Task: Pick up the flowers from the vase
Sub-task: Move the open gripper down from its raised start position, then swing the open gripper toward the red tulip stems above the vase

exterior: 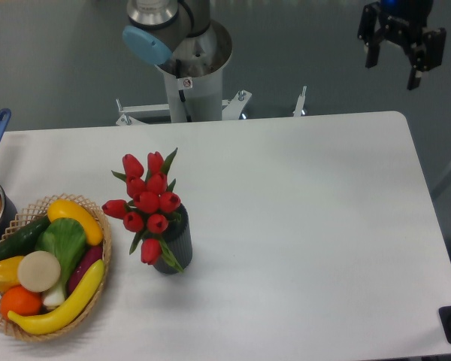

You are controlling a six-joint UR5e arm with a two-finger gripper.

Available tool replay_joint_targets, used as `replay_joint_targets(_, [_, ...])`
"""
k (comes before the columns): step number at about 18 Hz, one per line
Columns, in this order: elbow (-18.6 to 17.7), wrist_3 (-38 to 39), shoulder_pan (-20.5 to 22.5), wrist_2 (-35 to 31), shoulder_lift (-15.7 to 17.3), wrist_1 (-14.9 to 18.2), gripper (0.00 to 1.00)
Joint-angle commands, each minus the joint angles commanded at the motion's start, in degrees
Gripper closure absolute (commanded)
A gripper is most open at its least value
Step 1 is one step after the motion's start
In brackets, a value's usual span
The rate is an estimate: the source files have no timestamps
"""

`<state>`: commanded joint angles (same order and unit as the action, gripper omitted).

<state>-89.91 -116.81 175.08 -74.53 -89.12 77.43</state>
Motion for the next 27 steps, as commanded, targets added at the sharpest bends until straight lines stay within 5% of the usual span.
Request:
replay_joint_targets(7, [0.00, 0.96, 0.17, 1.57, 0.09, 0.09, 0.00])
replay_joint_targets(18, [-5.09, 16.60, -0.61, 8.87, 1.49, -0.17, 0.00])
replay_joint_targets(27, [-14.76, 28.12, -3.77, 13.53, 3.96, -12.56, 0.00])
